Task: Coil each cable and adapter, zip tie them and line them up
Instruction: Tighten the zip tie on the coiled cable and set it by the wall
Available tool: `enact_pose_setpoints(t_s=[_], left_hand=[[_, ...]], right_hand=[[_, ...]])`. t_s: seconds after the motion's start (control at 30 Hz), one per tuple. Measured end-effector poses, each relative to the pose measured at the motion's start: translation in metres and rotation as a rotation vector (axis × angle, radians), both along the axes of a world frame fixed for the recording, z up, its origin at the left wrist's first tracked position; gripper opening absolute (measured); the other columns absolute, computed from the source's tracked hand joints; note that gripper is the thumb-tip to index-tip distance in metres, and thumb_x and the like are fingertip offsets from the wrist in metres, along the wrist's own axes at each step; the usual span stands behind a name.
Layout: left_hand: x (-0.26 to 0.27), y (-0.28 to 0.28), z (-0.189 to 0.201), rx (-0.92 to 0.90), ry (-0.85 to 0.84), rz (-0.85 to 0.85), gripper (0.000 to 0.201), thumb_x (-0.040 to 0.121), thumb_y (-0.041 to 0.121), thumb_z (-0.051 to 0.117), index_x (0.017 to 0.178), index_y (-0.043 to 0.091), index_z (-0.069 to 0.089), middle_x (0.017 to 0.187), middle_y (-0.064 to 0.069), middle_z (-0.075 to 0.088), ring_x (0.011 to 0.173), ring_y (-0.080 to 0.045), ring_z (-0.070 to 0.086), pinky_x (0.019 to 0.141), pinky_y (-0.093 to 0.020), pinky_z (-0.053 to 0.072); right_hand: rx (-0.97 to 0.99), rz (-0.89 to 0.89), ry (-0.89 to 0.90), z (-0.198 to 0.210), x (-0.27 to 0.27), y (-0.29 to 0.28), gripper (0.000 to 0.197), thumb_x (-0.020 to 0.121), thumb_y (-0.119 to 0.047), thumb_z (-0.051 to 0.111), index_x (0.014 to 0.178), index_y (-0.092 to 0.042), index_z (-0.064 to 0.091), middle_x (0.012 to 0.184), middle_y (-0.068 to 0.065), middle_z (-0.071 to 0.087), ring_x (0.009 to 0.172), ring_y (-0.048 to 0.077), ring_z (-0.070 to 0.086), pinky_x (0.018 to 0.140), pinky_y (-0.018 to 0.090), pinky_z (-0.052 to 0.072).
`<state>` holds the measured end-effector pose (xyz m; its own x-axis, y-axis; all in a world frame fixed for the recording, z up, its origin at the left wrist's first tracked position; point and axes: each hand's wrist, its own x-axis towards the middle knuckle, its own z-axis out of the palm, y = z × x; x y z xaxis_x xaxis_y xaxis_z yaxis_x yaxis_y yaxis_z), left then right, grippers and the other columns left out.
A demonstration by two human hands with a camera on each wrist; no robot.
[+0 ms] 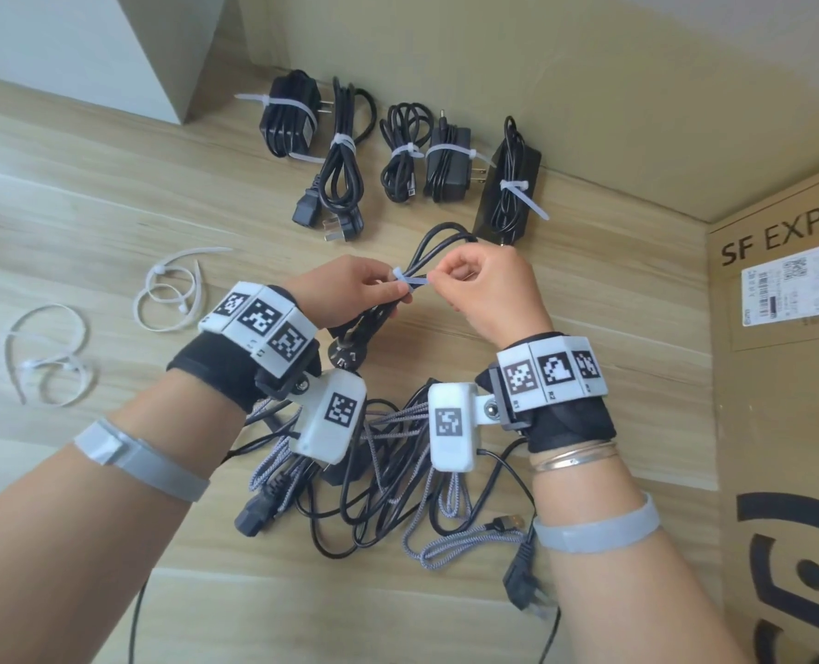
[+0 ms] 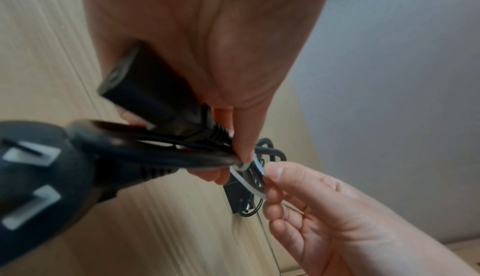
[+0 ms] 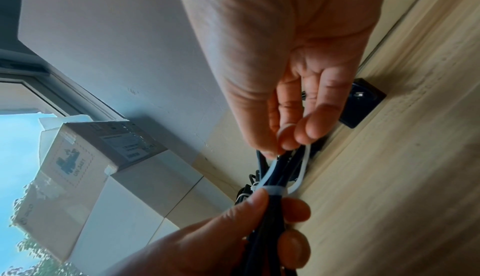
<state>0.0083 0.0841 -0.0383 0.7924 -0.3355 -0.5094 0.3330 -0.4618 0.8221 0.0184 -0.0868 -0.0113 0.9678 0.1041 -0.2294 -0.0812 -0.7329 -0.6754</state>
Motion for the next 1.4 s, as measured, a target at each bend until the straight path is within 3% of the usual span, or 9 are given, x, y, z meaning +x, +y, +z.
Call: enact_pose_setpoints(t_s=[0.3, 0.4, 0.47, 0.63, 0.77, 0.93, 1.17, 1.33, 1.4], left_hand=[[0.002, -0.001, 0.006, 0.052, -0.025, -0.05, 0.019, 0.095, 0.032, 0.047, 0.088, 0.025, 0.064, 0.083, -0.005, 0.061, 0.068, -0.016, 0.051, 0.066, -0.026, 0.04], [0.003, -0.005, 0.009, 0.106, -0.088, -0.082, 0.019, 0.095, 0.027, 0.048, 0.096, 0.017, 0.064, 0.064, 0.001, 0.052, 0.044, 0.002, 0.046, 0.046, -0.007, 0.031], [0.005, -0.008, 0.009, 0.156, -0.115, -0.108, 0.019, 0.095, 0.026, 0.048, 0.096, 0.016, 0.064, 0.06, 0.009, 0.046, 0.04, 0.003, 0.044, 0.04, -0.007, 0.03], [0.003, -0.005, 0.006, 0.102, -0.056, -0.109, 0.03, 0.099, 0.028, 0.037, 0.092, 0.014, 0.063, 0.092, -0.002, 0.07, 0.061, -0.004, 0.059, 0.057, -0.011, 0.044], [0.005, -0.003, 0.005, 0.013, 0.036, -0.021, 0.035, 0.1, 0.027, 0.035, 0.098, 0.01, 0.065, 0.104, -0.011, 0.07, 0.078, -0.024, 0.062, 0.072, -0.031, 0.049], [0.005, -0.007, 0.008, -0.111, 0.131, 0.192, 0.034, 0.1, 0.021, 0.038, 0.109, -0.003, 0.06, 0.085, -0.013, 0.064, 0.062, -0.019, 0.06, 0.075, -0.035, 0.054], [0.003, -0.018, 0.016, -0.027, 0.039, 0.101, 0.028, 0.099, 0.024, 0.038, 0.094, 0.013, 0.063, 0.095, -0.017, 0.065, 0.092, -0.033, 0.064, 0.087, -0.045, 0.053], [0.008, -0.022, 0.021, 0.248, -0.18, 0.016, 0.034, 0.098, 0.02, 0.039, 0.099, -0.006, 0.061, 0.106, -0.022, 0.057, 0.095, -0.034, 0.057, 0.083, -0.041, 0.05], [0.01, -0.022, 0.024, 0.234, -0.178, 0.003, 0.033, 0.098, 0.017, 0.039, 0.086, -0.007, 0.059, 0.103, -0.019, 0.048, 0.091, -0.033, 0.057, 0.081, -0.043, 0.052]], right_hand=[[0.029, 0.032, 0.001, -0.005, -0.001, 0.0, 0.014, 0.084, -0.021, 0.067, 0.071, -0.025, 0.064, 0.069, -0.009, 0.06, 0.073, 0.015, 0.062, 0.078, 0.036, 0.053], [0.008, 0.029, -0.026, -0.006, -0.002, 0.008, 0.013, 0.084, -0.021, 0.066, 0.072, -0.025, 0.064, 0.065, -0.012, 0.057, 0.069, 0.009, 0.057, 0.076, 0.035, 0.052], [-0.001, 0.028, -0.058, -0.007, -0.004, 0.014, 0.013, 0.084, -0.021, 0.066, 0.071, -0.024, 0.064, 0.061, -0.015, 0.054, 0.063, 0.002, 0.051, 0.072, 0.028, 0.05], [0.01, 0.017, -0.134, -0.009, -0.009, 0.018, 0.009, 0.081, -0.022, 0.069, 0.073, -0.018, 0.068, 0.068, -0.011, 0.059, 0.063, -0.002, 0.05, 0.064, 0.016, 0.041], [0.035, -0.12, -0.187, -0.013, -0.01, 0.011, 0.019, 0.08, -0.028, 0.07, 0.083, -0.019, 0.054, 0.09, -0.006, 0.054, 0.074, 0.015, 0.059, 0.069, 0.023, 0.041], [0.032, 0.041, 0.419, -0.014, -0.012, 0.009, 0.046, 0.081, -0.061, 0.054, 0.086, -0.016, 0.063, 0.079, -0.001, 0.07, 0.065, 0.013, 0.067, 0.068, 0.031, 0.056], [0.073, 0.108, 0.488, -0.016, -0.01, 0.011, 0.035, 0.088, -0.05, 0.054, 0.085, -0.017, 0.064, 0.068, 0.0, 0.066, 0.055, 0.012, 0.06, 0.063, 0.025, 0.044], [0.118, 0.071, 0.453, -0.016, -0.014, 0.008, 0.033, 0.094, -0.037, 0.05, 0.067, -0.02, 0.056, 0.057, 0.004, 0.058, 0.049, 0.012, 0.054, 0.058, 0.024, 0.041], [0.117, -0.001, 0.396, -0.018, -0.016, 0.003, 0.031, 0.094, -0.032, 0.051, 0.065, -0.023, 0.056, 0.055, 0.004, 0.056, 0.046, 0.012, 0.051, 0.056, 0.024, 0.041]])
